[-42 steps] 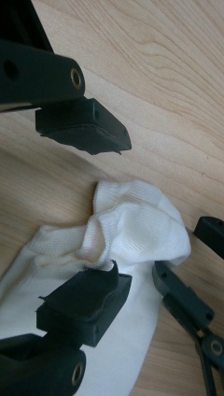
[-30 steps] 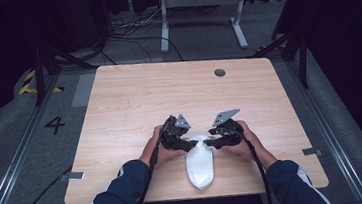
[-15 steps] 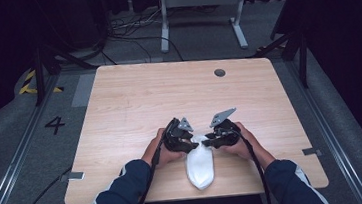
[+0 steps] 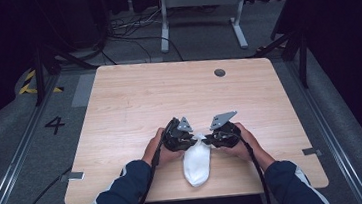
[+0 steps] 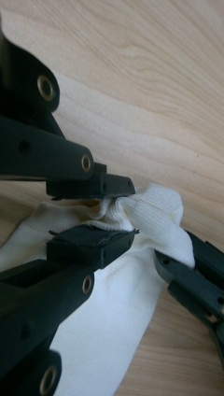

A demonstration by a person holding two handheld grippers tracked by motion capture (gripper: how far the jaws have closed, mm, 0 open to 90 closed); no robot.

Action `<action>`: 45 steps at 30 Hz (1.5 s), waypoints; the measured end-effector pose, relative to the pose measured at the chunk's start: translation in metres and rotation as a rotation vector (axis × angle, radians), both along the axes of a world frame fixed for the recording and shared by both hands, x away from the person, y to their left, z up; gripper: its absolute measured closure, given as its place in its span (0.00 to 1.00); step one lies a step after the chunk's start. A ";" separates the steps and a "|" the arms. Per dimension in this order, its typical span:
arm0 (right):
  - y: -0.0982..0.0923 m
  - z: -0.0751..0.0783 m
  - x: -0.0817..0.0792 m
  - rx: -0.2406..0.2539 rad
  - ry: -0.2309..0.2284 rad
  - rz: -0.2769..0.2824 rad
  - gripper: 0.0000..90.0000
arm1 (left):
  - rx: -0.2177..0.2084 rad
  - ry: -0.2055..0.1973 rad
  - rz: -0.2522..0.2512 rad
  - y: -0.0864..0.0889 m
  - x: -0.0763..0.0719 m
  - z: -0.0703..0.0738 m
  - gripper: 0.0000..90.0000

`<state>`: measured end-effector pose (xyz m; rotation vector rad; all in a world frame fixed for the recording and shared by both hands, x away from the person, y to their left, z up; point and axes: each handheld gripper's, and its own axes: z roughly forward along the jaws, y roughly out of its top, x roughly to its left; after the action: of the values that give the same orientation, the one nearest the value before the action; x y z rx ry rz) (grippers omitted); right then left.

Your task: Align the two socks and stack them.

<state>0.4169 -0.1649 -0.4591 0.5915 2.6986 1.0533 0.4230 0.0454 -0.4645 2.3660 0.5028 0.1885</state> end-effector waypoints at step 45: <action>-0.004 0.014 -0.011 -0.115 -0.062 0.107 0.94 | 0.048 -0.009 -0.036 -0.005 0.005 0.012 0.29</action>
<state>0.4061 -0.1691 -0.4448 0.3927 2.7405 0.9160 0.4284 0.0407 -0.4529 2.4182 0.4554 0.1960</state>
